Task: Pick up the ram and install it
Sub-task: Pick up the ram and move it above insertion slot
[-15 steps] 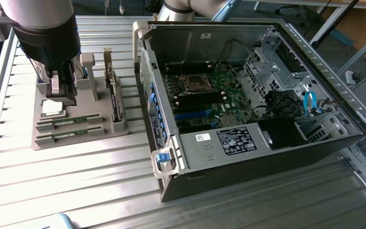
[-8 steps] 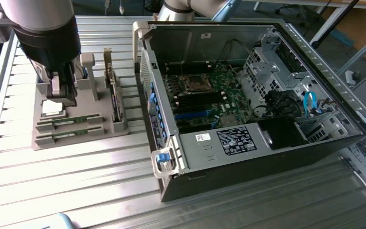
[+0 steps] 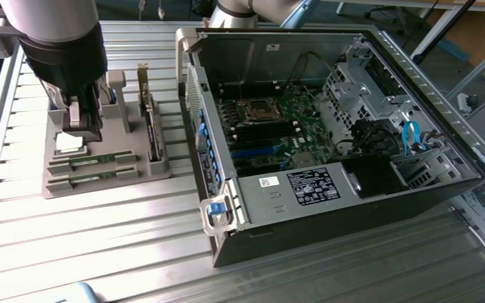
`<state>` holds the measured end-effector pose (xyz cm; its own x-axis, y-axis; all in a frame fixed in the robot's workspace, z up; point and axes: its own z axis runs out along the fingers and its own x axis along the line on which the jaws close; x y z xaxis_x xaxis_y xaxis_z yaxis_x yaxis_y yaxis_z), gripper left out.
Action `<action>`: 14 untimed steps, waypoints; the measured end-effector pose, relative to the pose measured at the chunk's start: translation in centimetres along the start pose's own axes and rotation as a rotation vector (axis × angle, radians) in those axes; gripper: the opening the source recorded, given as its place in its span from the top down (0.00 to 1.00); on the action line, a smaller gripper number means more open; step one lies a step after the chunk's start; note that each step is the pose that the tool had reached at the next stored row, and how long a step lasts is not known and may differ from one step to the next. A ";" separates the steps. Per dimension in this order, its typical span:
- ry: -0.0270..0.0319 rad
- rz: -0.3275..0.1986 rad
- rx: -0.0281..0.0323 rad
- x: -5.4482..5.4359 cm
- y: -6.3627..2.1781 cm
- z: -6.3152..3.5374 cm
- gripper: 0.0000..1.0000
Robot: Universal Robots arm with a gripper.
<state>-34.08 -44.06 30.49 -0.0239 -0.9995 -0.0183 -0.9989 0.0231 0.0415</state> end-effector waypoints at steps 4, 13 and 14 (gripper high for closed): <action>0.0001 -0.001 -0.0001 0.0 0.00 0.09 0.70; 0.0002 -0.004 -0.0001 0.0 -0.01 0.33 0.70; 0.0002 -0.004 -0.0001 0.0 -0.01 0.36 0.70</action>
<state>-34.08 -44.06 30.12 -0.0196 -0.9996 -0.0183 -0.9990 0.0188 0.0414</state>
